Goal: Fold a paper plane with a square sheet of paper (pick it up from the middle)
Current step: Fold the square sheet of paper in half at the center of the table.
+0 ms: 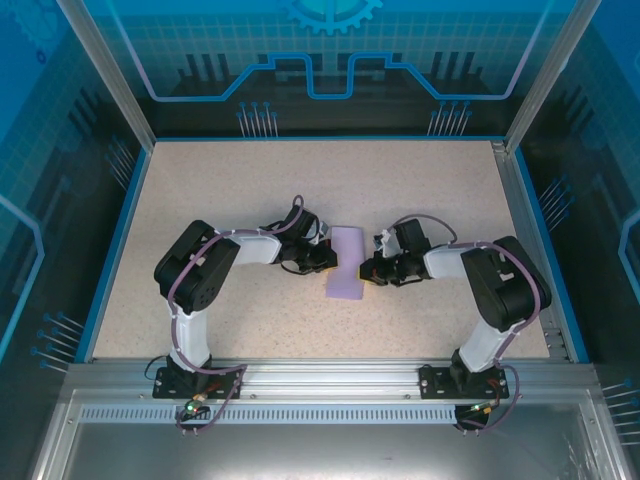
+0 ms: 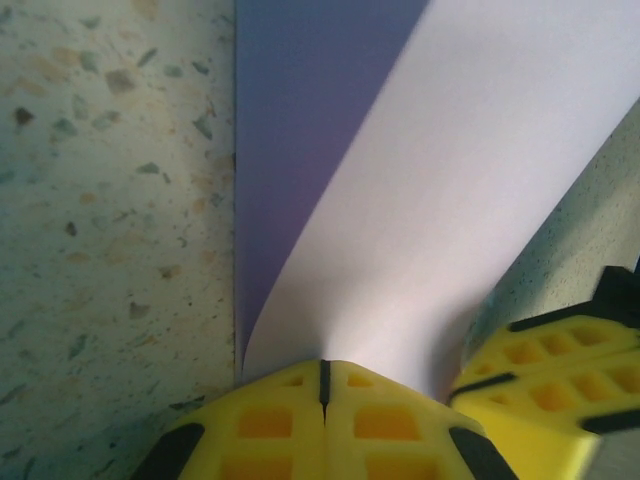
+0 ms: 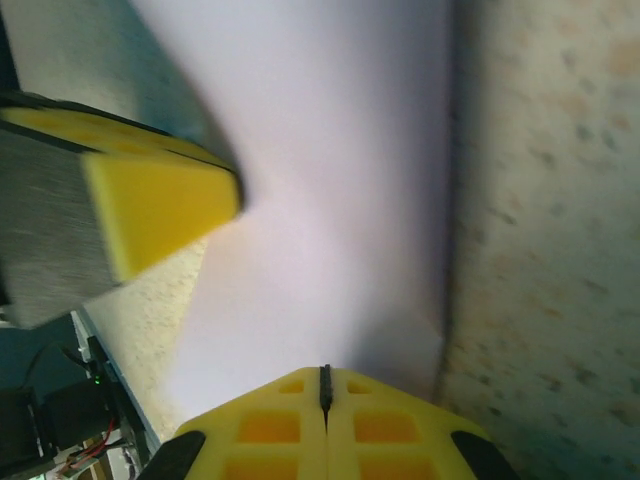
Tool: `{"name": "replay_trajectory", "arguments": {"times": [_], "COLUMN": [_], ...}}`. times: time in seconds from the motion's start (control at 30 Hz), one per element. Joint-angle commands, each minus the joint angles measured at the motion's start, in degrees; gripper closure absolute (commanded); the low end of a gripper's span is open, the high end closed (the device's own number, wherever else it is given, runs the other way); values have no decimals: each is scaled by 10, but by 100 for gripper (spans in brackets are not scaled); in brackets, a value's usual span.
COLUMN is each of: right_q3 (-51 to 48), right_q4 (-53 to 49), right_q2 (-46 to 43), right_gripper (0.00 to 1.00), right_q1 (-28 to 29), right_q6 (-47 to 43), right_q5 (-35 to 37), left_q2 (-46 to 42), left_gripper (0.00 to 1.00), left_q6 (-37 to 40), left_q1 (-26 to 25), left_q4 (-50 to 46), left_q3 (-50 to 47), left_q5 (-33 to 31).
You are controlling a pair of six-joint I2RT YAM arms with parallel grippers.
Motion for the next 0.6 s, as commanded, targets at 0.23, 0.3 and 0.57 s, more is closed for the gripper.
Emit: {"name": "replay_trajectory", "arguments": {"times": [0.23,0.3,0.57], "right_q3": [-7,-4,-17], "right_q4": [-27,-24,-5], "right_q2": [-21,-46,-49], "right_gripper": [94,94,95], "right_q1": [2,5,16], "right_q6": [-21,-19,-14], "right_q5": [0,-12,-31], "left_q2": [23,23,22], "left_gripper": [100,100,100], "left_q6": [11,11,11], "left_q1": [-5,-5,-5], "left_q4": [-50,-49,-51], "left_q3": [1,1,4], "left_q5": [-22,-22,-22]}}
